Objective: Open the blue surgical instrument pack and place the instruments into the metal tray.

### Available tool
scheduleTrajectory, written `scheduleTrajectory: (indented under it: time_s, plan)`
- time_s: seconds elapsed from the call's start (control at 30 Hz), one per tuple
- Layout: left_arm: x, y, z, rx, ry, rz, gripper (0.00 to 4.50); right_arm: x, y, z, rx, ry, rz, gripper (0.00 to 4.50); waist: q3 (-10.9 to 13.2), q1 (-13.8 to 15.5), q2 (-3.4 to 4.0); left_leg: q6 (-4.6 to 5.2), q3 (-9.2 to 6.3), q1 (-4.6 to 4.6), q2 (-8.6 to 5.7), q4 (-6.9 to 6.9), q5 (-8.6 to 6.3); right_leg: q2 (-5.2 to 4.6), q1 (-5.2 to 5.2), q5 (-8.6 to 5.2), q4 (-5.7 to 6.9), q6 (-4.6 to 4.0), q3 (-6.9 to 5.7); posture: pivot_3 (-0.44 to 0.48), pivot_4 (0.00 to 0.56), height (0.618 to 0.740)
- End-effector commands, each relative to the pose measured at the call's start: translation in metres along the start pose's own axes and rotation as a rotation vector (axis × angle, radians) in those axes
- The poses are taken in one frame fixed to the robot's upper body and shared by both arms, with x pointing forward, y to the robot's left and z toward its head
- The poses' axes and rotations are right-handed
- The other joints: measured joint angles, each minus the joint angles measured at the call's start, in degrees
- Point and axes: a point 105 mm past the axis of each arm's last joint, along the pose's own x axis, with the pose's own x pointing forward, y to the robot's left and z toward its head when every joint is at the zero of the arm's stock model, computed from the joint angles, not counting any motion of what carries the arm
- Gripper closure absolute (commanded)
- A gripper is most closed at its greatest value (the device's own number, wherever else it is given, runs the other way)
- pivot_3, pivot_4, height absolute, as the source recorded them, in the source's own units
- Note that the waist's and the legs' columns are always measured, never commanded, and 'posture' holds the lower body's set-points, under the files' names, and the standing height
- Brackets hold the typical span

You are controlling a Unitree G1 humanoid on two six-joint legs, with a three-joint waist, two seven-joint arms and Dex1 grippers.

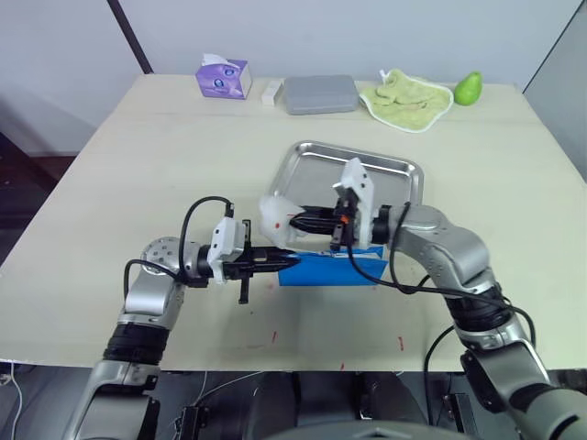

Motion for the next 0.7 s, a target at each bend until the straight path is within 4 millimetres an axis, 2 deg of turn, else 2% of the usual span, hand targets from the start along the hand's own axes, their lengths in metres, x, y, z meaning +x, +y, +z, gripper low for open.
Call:
scheduleTrajectory:
  time_s: [0.03,0.17,0.33,0.47,0.7]
  plan:
    - [0.007,-0.007,-0.011,-0.066,0.029,-0.012,4.5,-0.015,0.02,0.014,-0.031,-0.039,0.068,4.45,0.0,0.1,0.0,0.0,0.0,0.01,0.0,0.0,0.0,0.0,0.0,0.0,0.0,0.0,0.0,0.0,0.15,0.74]
    - [0.008,-0.004,-0.008,-0.073,0.026,-0.003,4.5,-0.024,0.03,0.009,-0.039,0.005,0.097,4.45,0.0,0.1,0.0,0.01,-0.01,0.03,0.0,-0.01,0.0,0.02,0.0,0.0,0.02,0.0,0.02,0.0,0.15,0.74]
    - [0.009,0.0,-0.007,-0.082,0.027,0.006,4.5,-0.032,0.04,-0.017,-0.19,0.198,0.156,4.45,0.0,0.2,0.0,0.01,-0.02,-0.01,-0.05,0.01,-0.01,-0.02,0.01,0.0,-0.03,0.01,0.03,0.0,0.15,0.74]
    - [0.008,0.0,-0.008,-0.084,0.031,0.002,4.5,-0.034,0.048,-0.02,-0.236,0.225,0.222,4.45,0.0,0.2,0.01,0.02,-0.11,-0.01,-0.05,0.0,-0.01,0.01,0.0,-0.01,-0.02,-0.01,-0.02,0.0,0.15,0.74]
    - [0.009,0.001,-0.008,-0.077,0.037,-0.002,4.5,-0.035,0.046,-0.033,-0.319,0.314,0.246,4.45,0.0,0.3,0.0,0.02,-0.13,-0.04,-0.06,0.04,-0.01,-0.01,0.01,-0.01,-0.02,-0.01,-0.04,0.0,0.15,0.74]
